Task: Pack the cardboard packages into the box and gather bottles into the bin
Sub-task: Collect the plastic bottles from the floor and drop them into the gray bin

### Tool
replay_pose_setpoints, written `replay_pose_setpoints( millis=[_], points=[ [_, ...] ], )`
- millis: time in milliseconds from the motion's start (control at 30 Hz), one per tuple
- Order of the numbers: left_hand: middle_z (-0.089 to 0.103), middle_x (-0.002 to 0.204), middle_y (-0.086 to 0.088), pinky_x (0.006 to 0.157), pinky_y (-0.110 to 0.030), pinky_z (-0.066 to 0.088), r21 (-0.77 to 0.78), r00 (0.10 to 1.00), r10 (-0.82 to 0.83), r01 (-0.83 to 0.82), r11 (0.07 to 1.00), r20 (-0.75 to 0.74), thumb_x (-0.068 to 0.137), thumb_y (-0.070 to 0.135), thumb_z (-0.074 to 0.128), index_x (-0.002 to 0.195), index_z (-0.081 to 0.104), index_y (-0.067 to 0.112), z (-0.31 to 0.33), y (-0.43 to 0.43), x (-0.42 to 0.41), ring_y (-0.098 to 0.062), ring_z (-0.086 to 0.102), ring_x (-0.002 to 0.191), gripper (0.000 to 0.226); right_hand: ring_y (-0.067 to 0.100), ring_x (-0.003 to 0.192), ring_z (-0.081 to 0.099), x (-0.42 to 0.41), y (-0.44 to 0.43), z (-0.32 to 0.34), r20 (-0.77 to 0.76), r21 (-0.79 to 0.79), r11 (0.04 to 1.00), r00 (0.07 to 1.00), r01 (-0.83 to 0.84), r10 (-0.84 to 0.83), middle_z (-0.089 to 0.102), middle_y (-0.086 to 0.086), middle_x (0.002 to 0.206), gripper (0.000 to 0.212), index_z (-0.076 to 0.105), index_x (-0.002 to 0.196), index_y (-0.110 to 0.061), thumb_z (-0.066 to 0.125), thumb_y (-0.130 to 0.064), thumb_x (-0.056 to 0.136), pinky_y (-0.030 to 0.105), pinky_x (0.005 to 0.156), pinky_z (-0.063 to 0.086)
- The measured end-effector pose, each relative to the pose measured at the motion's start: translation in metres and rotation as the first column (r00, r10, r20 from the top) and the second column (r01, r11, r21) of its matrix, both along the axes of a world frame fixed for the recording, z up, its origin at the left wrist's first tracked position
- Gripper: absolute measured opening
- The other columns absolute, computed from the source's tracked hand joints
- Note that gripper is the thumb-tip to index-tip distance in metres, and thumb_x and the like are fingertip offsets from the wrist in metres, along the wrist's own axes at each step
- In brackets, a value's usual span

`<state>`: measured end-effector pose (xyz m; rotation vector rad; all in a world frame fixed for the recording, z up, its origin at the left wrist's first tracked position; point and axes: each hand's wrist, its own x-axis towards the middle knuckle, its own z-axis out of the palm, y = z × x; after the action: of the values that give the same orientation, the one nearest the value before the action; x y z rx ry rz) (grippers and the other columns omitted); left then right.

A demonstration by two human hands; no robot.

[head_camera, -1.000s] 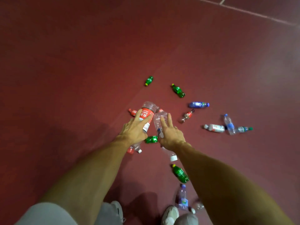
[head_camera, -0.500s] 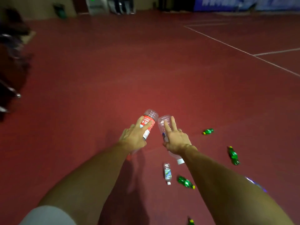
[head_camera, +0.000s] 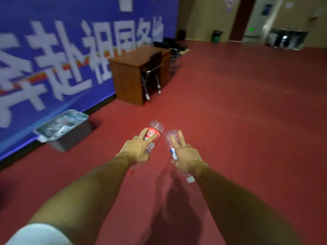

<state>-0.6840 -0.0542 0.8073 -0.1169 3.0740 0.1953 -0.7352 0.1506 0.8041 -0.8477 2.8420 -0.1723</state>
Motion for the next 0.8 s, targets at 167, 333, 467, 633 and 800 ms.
replay_pose_setpoints(
  millis=[167, 333, 467, 633, 800],
  points=[
    [0.001, 0.166, 0.001, 0.096, -0.043, 0.046, -0.015, 0.984, 0.177, -0.177, 0.984, 0.002, 0.099, 0.037, 0.044, 0.155, 0.017, 0.045, 0.004, -0.161, 0.045, -0.032, 0.047, 0.125, 0.063, 0.037, 0.124, 0.048, 0.006, -0.178, -0.001, -0.01, -0.003, 0.986, 0.986, -0.169, 0.169, -0.025, 0.009, 0.163, 0.092, 0.0, 0.159, -0.03, 0.064, -0.033, 0.093, 0.042, 0.095, 0.047],
    [0.003, 0.166, 0.0, 0.1, -0.046, 0.045, 0.019, 0.936, 0.351, -0.35, 0.936, -0.04, 0.102, 0.04, 0.038, 0.155, 0.018, 0.043, 0.008, -0.28, 0.09, -0.034, 0.043, 0.132, 0.057, 0.037, 0.127, 0.048, 0.018, -0.314, 0.011, 0.01, -0.007, 0.953, 0.953, -0.304, 0.304, -0.025, 0.007, 0.163, 0.094, -0.001, 0.159, -0.034, 0.066, -0.036, 0.093, 0.042, 0.099, 0.045],
    [0.0, 0.167, -0.003, 0.101, -0.047, 0.045, 0.009, 0.892, 0.451, -0.451, 0.892, -0.03, 0.105, 0.041, 0.034, 0.157, 0.013, 0.041, 0.01, -0.358, 0.106, -0.033, 0.041, 0.135, 0.056, 0.037, 0.128, 0.048, 0.011, -0.411, 0.015, 0.006, -0.005, 0.917, 0.917, -0.398, 0.398, -0.026, 0.007, 0.163, 0.096, -0.003, 0.159, -0.033, 0.066, -0.036, 0.093, 0.041, 0.102, 0.043],
    [-0.003, 0.167, -0.002, 0.102, -0.049, 0.046, 0.016, 0.862, 0.507, -0.507, 0.862, -0.002, 0.104, 0.041, 0.034, 0.156, 0.014, 0.042, -0.001, -0.429, 0.093, -0.035, 0.037, 0.139, 0.056, 0.039, 0.133, 0.044, -0.013, -0.497, 0.012, 0.029, 0.024, 0.885, 0.885, -0.466, 0.465, -0.026, 0.008, 0.163, 0.096, -0.004, 0.159, -0.03, 0.066, -0.036, 0.093, 0.041, 0.106, 0.04],
    [-0.002, 0.167, -0.002, 0.102, -0.047, 0.045, -0.009, 0.825, 0.565, -0.565, 0.825, -0.013, 0.104, 0.042, 0.036, 0.156, 0.011, 0.044, -0.004, -0.514, 0.038, -0.034, 0.038, 0.139, 0.058, 0.038, 0.131, 0.046, -0.076, -0.594, 0.006, 0.023, 0.025, 0.859, 0.86, -0.511, 0.51, -0.024, 0.01, 0.164, 0.096, -0.003, 0.16, -0.027, 0.066, -0.033, 0.093, 0.04, 0.105, 0.04]
  ],
)
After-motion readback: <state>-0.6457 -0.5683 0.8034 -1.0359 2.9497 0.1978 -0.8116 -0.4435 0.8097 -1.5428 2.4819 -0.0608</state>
